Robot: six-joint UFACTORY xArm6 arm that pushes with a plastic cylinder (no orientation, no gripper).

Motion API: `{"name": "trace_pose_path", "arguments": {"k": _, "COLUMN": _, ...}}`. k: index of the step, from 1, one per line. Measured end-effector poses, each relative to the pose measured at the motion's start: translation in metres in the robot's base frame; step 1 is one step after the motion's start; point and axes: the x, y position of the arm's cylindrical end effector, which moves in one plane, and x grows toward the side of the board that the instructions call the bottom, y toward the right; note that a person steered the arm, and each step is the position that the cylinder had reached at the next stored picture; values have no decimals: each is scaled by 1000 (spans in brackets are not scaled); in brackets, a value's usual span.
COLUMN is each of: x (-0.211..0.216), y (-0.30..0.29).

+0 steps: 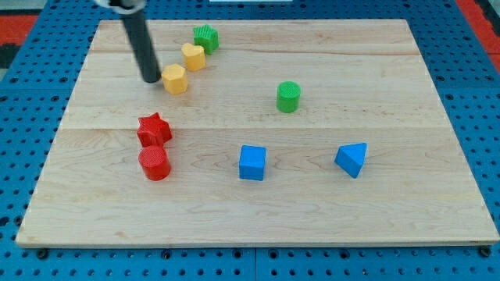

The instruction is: Push the heart into the green star

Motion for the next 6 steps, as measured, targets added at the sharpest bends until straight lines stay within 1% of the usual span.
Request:
{"name": "trace_pose_path", "arguments": {"k": 1, "x": 23, "y": -11}}
{"name": "trace_pose_path", "arguments": {"k": 2, "x": 15, "y": 10}}
{"name": "trace_pose_path", "arguments": {"k": 3, "x": -6, "y": 39}}
{"name": "trace_pose_path", "arguments": {"k": 6, "x": -27, "y": 34}}
